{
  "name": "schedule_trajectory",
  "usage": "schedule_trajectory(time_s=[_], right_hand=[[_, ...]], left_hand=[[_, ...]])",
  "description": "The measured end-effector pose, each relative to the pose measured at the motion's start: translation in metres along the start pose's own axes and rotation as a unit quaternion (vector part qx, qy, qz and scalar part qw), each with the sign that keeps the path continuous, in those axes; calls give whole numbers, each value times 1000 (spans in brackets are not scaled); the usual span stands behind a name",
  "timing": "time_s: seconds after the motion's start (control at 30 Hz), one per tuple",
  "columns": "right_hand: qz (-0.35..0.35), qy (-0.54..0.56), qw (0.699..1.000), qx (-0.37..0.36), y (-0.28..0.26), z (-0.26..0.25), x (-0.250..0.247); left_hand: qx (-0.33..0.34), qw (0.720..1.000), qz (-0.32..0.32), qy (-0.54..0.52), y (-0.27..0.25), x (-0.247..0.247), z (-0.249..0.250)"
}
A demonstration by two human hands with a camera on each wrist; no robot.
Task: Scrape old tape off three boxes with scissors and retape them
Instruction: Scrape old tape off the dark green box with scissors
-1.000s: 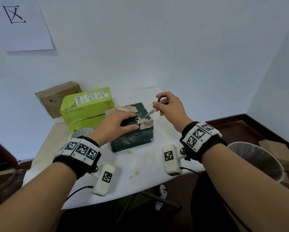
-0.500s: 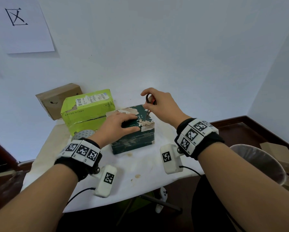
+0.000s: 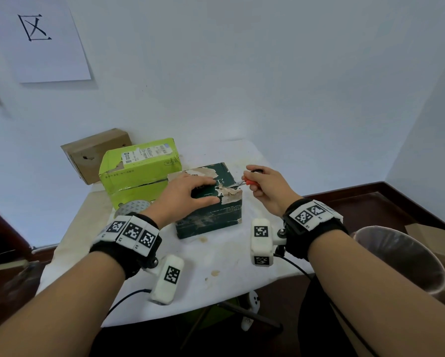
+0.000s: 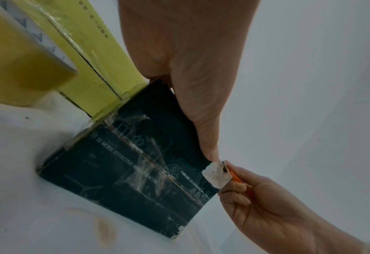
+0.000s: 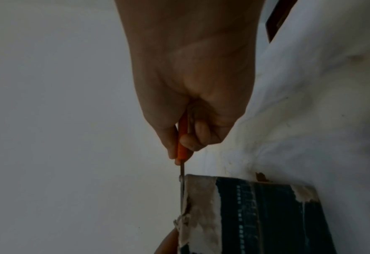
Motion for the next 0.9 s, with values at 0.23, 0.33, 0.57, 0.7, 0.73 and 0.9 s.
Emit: schedule_trajectory(time_s=[0.23,0.33,0.57,0.7,0.73,0.9], right_hand=[[-2,-83,993,-85,-6,-13,9],[-7,-66,995,-69,-4,-9,12],[-23,-12,999,-43,-1,1,12],[-29,15,998,-52,0,5,12],[-29,18,998,-54,0,6,12],[-27,16,997,-66,-2,6,12]], left_hand=[[14,999,26,21,-2,-4,2],[28,999,18,34,-2,-4,5],[59,988,-24,138,-4,3,13],[66,981,-33,177,-2,5,15],[70,980,-35,184,-2,5,15],[85,972,-46,214,0,9,16]])
Point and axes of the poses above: each hand's wrist, its own y-axis towards the middle knuckle, its own x-axis out of the palm, z = x × y, the point moved 8 cm from there along y, towards the middle knuckle, and after that the axes turned 11 degrees about -y, right-handed, at the moved point
